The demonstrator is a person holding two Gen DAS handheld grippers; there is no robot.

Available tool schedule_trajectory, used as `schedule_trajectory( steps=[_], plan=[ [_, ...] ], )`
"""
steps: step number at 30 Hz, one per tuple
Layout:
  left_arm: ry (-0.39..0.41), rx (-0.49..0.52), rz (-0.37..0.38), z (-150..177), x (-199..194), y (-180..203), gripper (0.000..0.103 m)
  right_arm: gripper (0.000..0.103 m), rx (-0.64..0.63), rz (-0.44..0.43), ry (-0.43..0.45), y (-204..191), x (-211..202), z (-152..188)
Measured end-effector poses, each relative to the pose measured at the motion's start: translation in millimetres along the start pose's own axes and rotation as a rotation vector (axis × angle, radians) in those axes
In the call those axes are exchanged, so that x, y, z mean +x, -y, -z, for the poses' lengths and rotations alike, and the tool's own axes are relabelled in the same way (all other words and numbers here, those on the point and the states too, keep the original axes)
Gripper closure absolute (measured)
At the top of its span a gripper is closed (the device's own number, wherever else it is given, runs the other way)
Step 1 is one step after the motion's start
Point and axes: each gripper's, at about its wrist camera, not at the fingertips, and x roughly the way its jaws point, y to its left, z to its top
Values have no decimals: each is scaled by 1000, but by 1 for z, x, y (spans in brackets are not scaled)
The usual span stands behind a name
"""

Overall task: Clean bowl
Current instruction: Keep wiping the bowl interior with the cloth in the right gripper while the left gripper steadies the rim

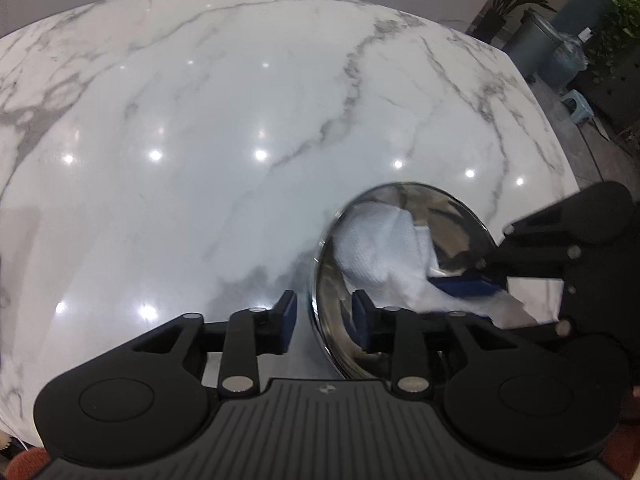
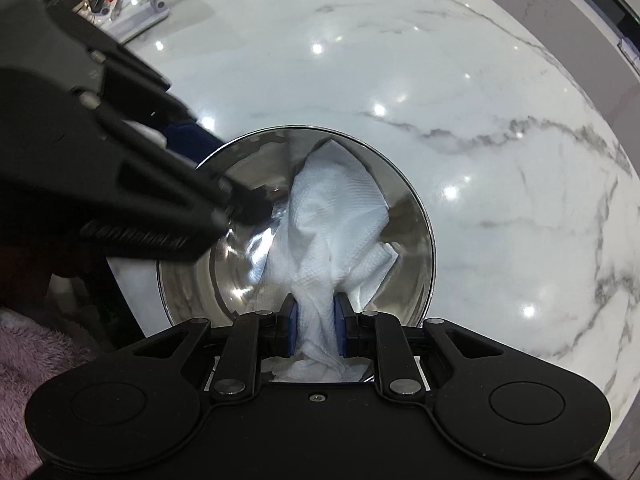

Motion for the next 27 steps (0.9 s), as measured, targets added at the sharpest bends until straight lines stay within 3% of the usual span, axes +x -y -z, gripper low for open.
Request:
schedule_trajectory(
  steps=[6, 8, 12, 15, 22, 27],
  plan=[
    [-20, -6, 8, 5, 3, 2, 69, 87, 22, -16, 9, 6, 0, 1],
    [-18, -9, 1, 4, 3, 1, 79, 87, 27, -20, 11, 7, 1, 0],
    [-14, -14, -11, 1, 4, -1, 85, 87, 21, -22, 14, -1, 31, -39],
    [-11, -14, -22, 0, 5, -1, 89, 87, 27, -33, 13, -6, 22, -31],
    [-4, -5, -50, -1, 8, 0, 92, 87, 156, -257, 38, 14, 23, -29],
    [8, 12, -61, -2, 7, 1, 92, 87, 145, -234, 6, 23, 22, -16]
  ],
)
